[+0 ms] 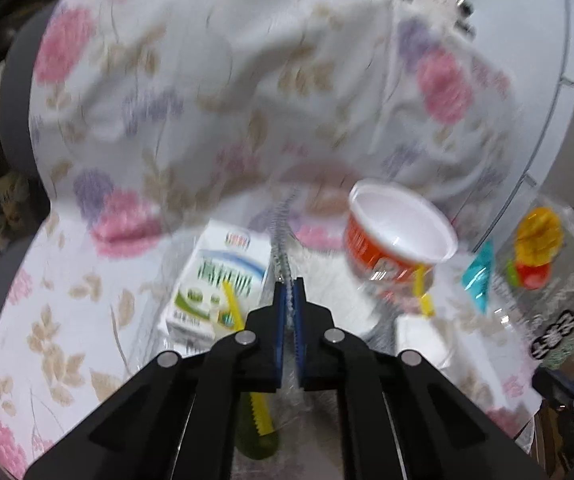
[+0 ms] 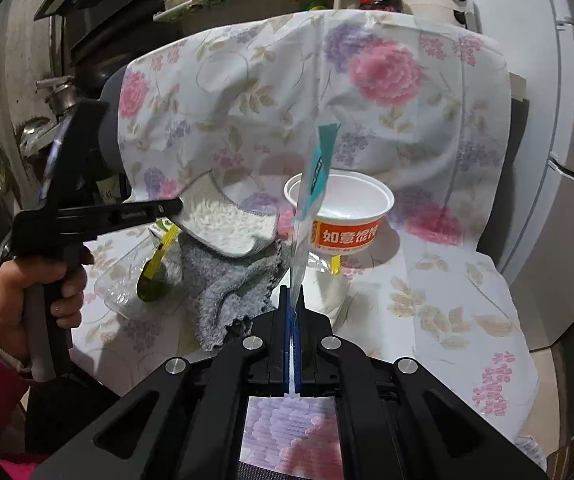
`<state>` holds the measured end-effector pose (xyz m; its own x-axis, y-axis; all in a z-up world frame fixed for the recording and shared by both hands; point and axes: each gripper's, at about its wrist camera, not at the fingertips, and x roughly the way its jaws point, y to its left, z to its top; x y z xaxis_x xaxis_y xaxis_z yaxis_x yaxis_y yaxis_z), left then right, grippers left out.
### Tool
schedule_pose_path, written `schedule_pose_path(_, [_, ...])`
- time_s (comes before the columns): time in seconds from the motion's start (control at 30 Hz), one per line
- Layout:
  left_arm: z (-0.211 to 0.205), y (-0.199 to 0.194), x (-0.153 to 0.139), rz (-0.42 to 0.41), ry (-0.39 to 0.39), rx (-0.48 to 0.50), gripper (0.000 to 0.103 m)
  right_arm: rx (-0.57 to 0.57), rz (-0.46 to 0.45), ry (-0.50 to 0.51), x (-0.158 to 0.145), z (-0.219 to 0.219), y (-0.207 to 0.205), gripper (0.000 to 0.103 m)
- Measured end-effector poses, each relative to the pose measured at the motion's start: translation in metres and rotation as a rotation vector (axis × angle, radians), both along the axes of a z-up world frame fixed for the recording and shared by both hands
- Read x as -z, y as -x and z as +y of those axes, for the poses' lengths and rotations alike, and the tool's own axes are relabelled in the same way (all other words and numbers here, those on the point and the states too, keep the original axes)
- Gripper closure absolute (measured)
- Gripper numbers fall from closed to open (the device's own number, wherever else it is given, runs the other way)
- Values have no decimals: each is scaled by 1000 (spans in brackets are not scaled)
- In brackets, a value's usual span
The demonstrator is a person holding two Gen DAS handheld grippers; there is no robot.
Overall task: Collect trash
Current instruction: 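Grasp the snack wrapper with the right tool while the left grasps the grey cloth, then carry wrapper and cloth to the bin and open both tools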
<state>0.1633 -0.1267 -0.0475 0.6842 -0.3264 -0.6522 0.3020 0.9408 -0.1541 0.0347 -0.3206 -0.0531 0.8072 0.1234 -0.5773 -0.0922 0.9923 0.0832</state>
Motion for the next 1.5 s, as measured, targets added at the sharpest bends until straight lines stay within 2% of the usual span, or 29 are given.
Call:
schedule_pose_path(0.1, [2,18,-29,-92,53,34,100,11,-24,-2,-10,-1,8,102])
schedule_pose_path(0.17, [0,33,-46,-141,60,58,100,18,-42,1,-17,-2,14,102])
schedule_pose_path(0.33, [-5,74,-65,-183,76,134,100,49,-64,-6,-27,-9,35,102])
schedule_pose_path(0.63, [-22,147,-45,-162,109,288,100,128,-38,10,-20,-22,89,102])
schedule_pose_path(0.87, [-58,190,-32,-160,127,448,100,227,-6,31,-12,-42,138,102])
schedule_pose_path(1.23, [-161,245,-27,-172,171,745,100,501,27,52,1,-114,232,102])
schedule_pose_path(1.37, [-200,266,-17,-174,147,823,100,594,51,75,16,-140,260,102])
schedule_pose_path(1.5, [-241,273,3,-141,119,877,100,653,95,85,38,-163,273,102])
